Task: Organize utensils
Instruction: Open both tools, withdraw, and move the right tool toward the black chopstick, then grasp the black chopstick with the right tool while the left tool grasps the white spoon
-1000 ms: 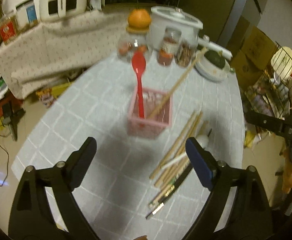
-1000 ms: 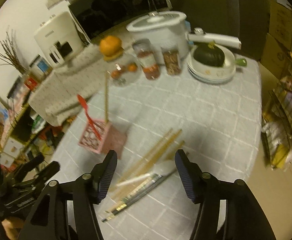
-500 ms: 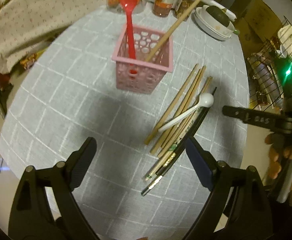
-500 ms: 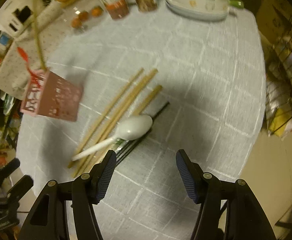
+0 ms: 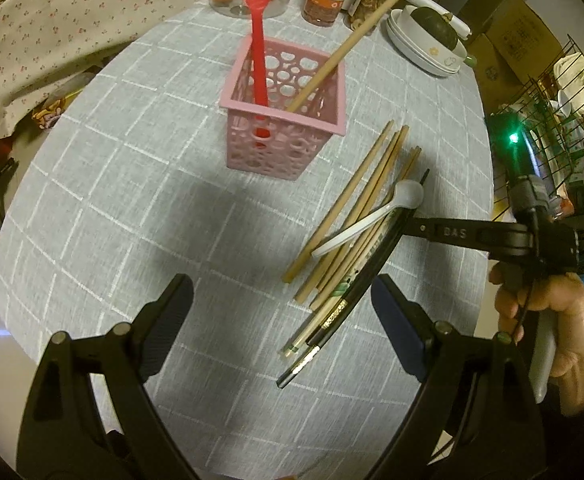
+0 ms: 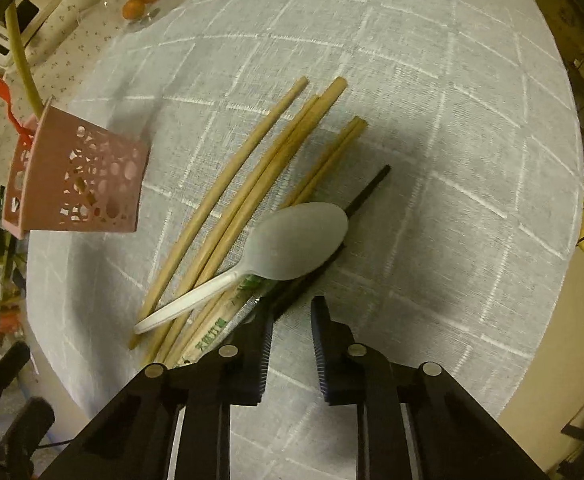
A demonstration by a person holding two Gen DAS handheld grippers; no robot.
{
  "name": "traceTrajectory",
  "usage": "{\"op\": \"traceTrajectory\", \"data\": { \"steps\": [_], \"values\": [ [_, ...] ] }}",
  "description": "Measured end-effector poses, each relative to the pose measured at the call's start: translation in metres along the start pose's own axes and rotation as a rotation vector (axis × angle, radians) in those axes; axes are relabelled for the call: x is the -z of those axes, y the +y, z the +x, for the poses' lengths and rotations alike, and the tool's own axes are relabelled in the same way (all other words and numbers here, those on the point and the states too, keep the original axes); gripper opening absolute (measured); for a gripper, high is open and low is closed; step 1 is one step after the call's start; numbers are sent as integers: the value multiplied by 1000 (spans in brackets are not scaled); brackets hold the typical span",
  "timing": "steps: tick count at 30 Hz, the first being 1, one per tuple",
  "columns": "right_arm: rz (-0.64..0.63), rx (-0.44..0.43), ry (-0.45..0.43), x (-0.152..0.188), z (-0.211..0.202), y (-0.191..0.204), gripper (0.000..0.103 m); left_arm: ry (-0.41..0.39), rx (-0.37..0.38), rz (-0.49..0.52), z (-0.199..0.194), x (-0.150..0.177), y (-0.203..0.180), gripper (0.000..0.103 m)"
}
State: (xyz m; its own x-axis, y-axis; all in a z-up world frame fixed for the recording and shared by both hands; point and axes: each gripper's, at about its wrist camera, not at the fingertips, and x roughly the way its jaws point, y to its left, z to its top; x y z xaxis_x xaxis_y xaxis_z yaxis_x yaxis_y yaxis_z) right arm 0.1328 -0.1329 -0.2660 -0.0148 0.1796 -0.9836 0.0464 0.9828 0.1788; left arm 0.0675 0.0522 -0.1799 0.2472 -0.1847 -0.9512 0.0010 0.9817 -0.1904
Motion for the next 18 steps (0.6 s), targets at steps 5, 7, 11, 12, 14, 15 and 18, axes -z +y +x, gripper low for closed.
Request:
{"op": "traceTrajectory", "data": {
  "steps": [5, 7, 11, 12, 14, 15, 18],
  "values": [
    [-14, 94, 33, -4, 7, 12, 18, -1, 0, -1, 0, 0, 1, 90],
    [-34, 123, 65, -5, 10, 15, 18, -1, 3, -2, -1, 2, 3, 90],
    [-85, 166, 45, -4, 10, 25, 17, -2, 8, 5, -2, 6, 6, 90],
    [-115, 166, 35, -3, 9, 28, 15, -2, 9, 7, -3, 6, 7, 90],
    [-133, 155, 29, 0, 7, 31, 11, -3, 13, 16, -4, 8, 6, 90],
    [-133, 142, 30, -1, 6, 28, 9, -6, 12, 24, -4, 9, 4, 90],
    [-130, 119, 16, -1, -4, 14, 5, -17, -1, 70, -5, 13, -6, 90]
  ]
}}
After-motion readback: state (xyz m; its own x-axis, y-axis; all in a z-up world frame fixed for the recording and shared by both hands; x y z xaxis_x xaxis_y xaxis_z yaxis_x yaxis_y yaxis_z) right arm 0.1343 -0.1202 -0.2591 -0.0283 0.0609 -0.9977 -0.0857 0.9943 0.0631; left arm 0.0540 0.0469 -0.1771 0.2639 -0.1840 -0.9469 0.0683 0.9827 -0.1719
